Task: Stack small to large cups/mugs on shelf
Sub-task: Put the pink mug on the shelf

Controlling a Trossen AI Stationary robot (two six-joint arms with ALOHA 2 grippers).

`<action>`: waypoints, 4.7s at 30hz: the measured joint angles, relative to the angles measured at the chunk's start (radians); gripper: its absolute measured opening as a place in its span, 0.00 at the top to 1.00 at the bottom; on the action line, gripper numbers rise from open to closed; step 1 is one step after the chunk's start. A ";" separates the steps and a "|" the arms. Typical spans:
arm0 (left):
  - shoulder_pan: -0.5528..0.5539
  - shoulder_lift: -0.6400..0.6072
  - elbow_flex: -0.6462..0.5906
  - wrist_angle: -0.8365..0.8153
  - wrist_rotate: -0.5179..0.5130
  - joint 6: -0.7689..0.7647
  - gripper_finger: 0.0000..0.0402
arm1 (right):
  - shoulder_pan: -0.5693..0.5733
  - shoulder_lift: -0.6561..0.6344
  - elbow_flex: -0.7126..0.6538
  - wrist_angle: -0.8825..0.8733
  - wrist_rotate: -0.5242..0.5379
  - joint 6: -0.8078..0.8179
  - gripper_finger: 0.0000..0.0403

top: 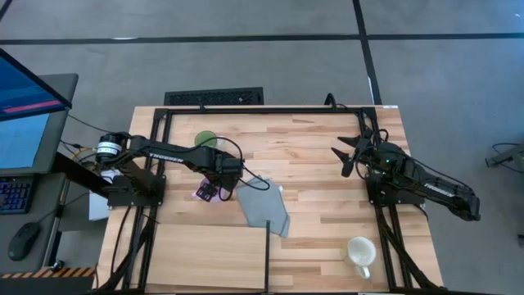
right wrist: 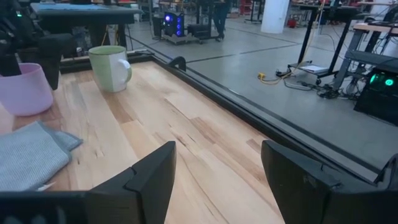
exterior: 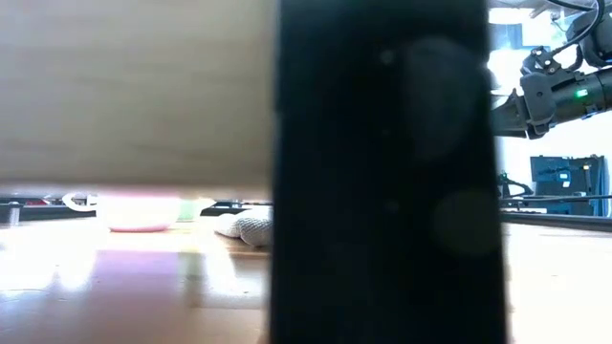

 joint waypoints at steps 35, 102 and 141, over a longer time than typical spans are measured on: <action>0.000 0.000 0.000 0.022 0.002 -0.065 0.27 | 0.000 0.000 0.000 0.003 0.000 0.000 0.35; 0.000 0.001 0.000 0.022 0.022 -0.125 0.99 | 0.000 0.000 0.000 0.003 0.000 0.000 0.35; 0.000 -0.186 -0.001 -0.119 0.002 -0.347 1.00 | 0.000 0.000 0.001 0.003 0.000 0.026 0.35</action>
